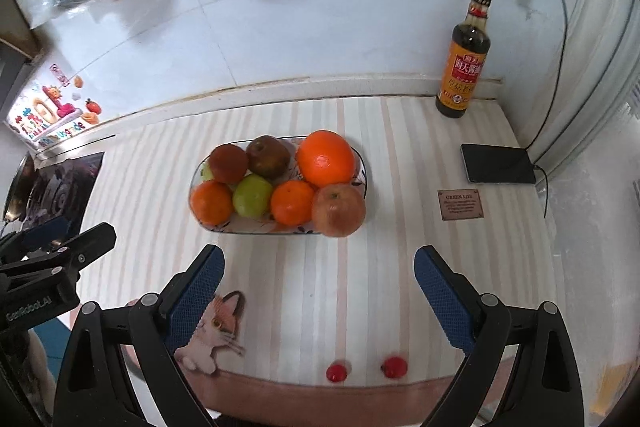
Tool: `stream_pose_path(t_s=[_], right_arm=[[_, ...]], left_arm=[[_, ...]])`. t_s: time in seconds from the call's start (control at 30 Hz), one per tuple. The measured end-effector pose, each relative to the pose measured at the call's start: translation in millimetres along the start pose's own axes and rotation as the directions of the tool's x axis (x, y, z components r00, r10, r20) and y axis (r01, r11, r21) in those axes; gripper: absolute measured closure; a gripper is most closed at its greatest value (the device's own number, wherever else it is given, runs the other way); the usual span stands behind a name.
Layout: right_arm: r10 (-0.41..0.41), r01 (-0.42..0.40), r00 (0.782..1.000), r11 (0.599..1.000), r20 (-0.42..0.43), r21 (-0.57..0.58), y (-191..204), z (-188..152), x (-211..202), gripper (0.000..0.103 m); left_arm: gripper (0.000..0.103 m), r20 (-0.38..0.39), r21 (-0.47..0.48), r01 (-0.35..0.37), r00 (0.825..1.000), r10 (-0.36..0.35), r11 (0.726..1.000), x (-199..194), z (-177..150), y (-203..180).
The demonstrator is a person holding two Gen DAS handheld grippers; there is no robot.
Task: Organize fruits
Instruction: 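Withdraw both tools and move them toward the red cherry tomatoes, then grasp a cherry tomato with the right tool while the left grasps the other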
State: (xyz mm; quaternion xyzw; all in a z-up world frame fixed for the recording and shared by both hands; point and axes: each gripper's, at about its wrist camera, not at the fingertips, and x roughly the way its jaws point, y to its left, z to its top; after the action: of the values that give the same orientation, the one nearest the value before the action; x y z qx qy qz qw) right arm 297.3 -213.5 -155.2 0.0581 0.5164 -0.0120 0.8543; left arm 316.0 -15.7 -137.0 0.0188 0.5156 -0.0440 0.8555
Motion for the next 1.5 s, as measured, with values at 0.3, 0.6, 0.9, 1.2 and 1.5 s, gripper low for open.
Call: stream_pose_path(t_s=[0.3, 0.6, 0.9, 1.2, 1.5], right_arm=[[-0.012, 0.013, 0.998, 1.000, 0.065, -0.020, 14.7, -29.3, -62.3, 0.005], [-0.018, 0.020, 0.993, 1.000, 0.114, -0.014, 20.9, -44.3, -99.8, 0.005], [0.049, -0.055, 0.993, 0.997, 0.109, 0.050, 10.8, -51.0, -98.4, 0.005], [0.092, -0.082, 0.995, 0.976, -0.042, 0.200, -51.9, -76.1, -22.9, 0.020], [0.134, -0.042, 0.958, 0.940, -0.254, 0.337, -118.1, -132.9, 85.3, 0.060]], left_arm=[[0.011, 0.074, 0.020, -0.001, 0.997, 0.000, 1.000, -43.4, -25.5, -1.9], [0.011, 0.093, 0.006, 0.035, 0.995, -0.036, 0.999, -66.3, -40.2, -0.9], [0.000, 0.102, 0.029, 0.029, 0.994, -0.032, 0.999, -62.9, -42.0, -7.7], [0.000, -0.021, 0.100, -0.025, 0.999, 0.027, 0.995, 7.1, -56.6, -40.6], [0.000, -0.272, 0.227, 0.026, 0.962, 0.038, 0.974, 109.0, -96.2, -102.6]])
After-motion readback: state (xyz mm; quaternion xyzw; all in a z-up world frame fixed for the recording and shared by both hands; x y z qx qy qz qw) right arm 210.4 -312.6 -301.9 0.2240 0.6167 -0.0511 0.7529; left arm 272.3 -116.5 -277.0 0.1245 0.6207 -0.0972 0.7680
